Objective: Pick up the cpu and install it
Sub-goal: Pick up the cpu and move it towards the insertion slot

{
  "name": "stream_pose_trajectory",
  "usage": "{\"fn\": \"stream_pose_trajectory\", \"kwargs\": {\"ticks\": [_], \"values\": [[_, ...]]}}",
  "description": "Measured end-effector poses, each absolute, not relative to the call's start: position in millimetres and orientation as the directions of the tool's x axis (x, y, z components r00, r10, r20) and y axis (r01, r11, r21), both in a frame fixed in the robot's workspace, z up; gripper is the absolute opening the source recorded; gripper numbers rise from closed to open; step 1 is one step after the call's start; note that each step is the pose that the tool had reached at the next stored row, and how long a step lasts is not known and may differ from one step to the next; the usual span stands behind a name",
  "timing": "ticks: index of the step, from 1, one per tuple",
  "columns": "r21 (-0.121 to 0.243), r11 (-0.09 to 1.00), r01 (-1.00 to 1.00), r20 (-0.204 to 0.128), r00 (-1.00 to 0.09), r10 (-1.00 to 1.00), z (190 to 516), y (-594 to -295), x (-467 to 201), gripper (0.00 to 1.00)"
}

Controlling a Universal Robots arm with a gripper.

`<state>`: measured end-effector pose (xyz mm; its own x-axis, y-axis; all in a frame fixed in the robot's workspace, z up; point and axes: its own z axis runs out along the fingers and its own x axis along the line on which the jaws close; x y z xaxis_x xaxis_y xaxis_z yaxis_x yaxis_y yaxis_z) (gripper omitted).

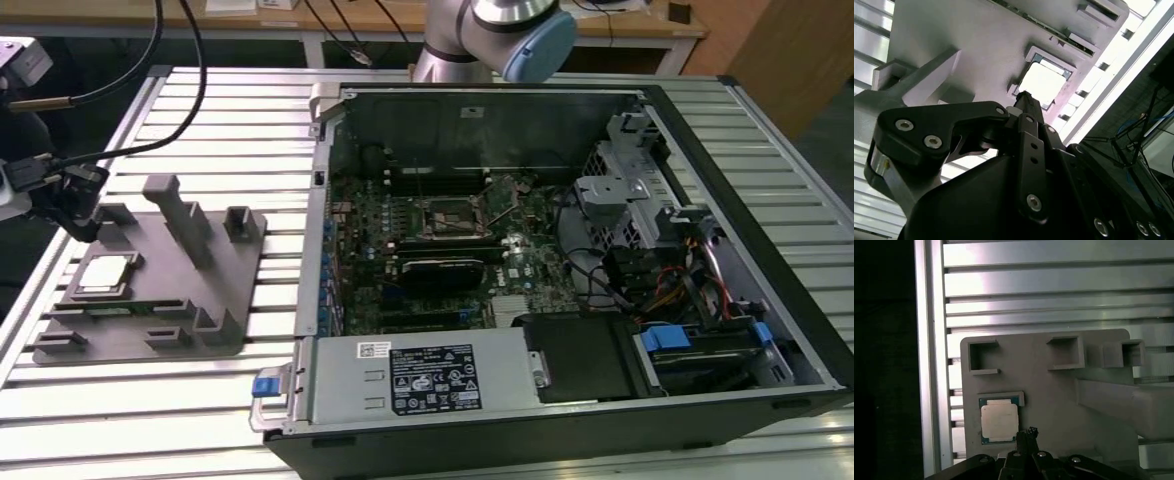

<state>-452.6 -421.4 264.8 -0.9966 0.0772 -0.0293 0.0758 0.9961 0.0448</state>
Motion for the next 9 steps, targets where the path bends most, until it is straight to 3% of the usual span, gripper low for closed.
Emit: {"fn": "stream_pose_trajectory", "kwargs": {"ticks": [9], "values": [[0.045,0.996,0.076,-0.029,-0.997,0.077,253.9,-421.4,-456.1,0.11]]}}
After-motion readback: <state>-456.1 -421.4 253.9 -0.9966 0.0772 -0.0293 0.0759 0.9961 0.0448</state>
